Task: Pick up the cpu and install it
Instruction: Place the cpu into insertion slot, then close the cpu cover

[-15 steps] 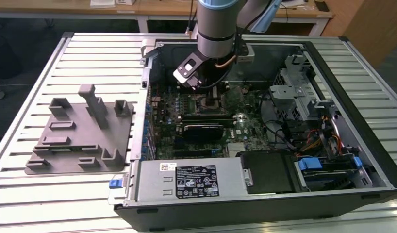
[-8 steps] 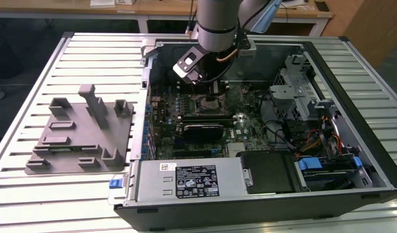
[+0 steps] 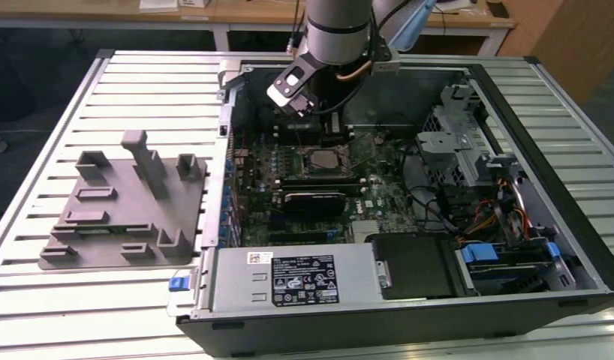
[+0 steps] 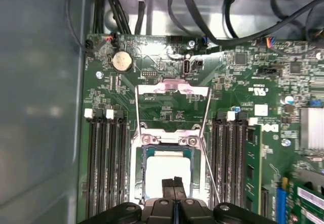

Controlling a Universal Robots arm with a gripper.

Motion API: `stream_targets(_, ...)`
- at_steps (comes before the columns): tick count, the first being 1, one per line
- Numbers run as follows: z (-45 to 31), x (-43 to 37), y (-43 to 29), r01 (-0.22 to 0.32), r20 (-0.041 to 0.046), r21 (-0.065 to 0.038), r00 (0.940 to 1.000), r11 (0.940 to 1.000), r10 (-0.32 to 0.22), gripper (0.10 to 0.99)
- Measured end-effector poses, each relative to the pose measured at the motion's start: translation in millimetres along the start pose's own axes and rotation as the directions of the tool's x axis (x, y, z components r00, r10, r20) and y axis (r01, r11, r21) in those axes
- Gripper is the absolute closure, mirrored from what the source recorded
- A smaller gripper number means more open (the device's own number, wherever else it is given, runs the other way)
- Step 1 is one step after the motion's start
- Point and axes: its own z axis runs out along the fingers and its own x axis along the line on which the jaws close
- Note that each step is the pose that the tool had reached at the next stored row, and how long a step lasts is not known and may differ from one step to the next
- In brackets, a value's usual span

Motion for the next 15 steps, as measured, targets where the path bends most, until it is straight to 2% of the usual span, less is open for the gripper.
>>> stream_targets(3,-7.3,0.0,0.3,0.000,0.0001,-0.001,1.0000,1.0000,0.000,0.980)
stream_targets(5,-9.5,0.0,0.3,0.000,0.0001,-0.002,1.0000,1.0000,0.000,0.980)
stream_targets(15,-9.6,0.0,0.3,0.000,0.0000,-0.002,1.0000,1.0000,0.000,0.980)
